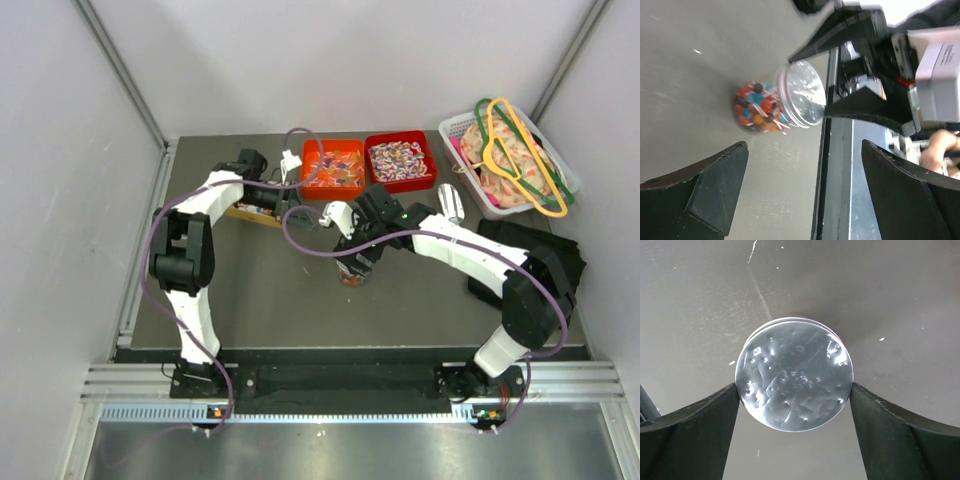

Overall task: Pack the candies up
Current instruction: Close the bottle lid on the packing bottle.

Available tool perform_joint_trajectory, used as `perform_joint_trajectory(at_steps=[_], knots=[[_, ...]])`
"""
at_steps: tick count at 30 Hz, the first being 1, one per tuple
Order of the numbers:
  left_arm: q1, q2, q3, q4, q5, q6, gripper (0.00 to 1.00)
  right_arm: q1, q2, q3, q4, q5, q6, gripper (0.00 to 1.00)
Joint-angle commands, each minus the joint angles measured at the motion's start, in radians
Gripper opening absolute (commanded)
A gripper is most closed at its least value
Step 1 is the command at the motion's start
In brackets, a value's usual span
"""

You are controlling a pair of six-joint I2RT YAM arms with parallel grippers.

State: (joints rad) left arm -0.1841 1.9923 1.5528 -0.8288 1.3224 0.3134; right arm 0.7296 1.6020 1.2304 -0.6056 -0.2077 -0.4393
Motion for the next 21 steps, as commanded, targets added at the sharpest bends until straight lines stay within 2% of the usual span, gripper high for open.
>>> perform_joint_trajectory(at_steps=[1,3,5,6,7,8,12,16,21], knots=[[-0.044,0.014,-0.022,-0.137,0.038,0.214,0.99,-0.009,-0.004,0.024,0.018,-0.012,0.008,0.89],[-0.06,0.051,-0.011,-0.226,0.058,0.28,0.99,-0.009,-0.013,0.029,0.007,-0.019,0.005,0.94],[-0.069,0.086,0.03,-0.326,0.073,0.435,0.99,-0.01,-0.03,0.037,-0.003,-0.025,-0.004,0.98],[-0.072,0.13,0.052,-0.474,0.083,0.505,0.99,-0.01,-0.031,0.04,-0.009,-0.025,-0.012,0.99],[-0.072,0.155,0.075,-0.559,0.102,0.679,0.99,-0.01,-0.034,0.041,-0.011,-0.024,-0.016,0.99],[-0.072,0.184,0.12,-0.649,0.11,0.785,0.99,-0.009,-0.04,0.043,-0.013,-0.024,-0.018,0.99],[-0.074,0.243,0.109,-0.678,0.113,0.828,0.99,-0.01,-0.039,0.044,-0.014,-0.027,-0.022,0.99],[-0.074,0.218,0.066,-0.678,0.123,0.924,0.99,-0.012,-0.047,0.046,-0.01,-0.032,-0.018,0.99],[-0.075,0.198,0.046,-0.678,0.117,0.963,0.99,-0.016,-0.056,0.083,-0.049,-0.058,-0.021,0.99]])
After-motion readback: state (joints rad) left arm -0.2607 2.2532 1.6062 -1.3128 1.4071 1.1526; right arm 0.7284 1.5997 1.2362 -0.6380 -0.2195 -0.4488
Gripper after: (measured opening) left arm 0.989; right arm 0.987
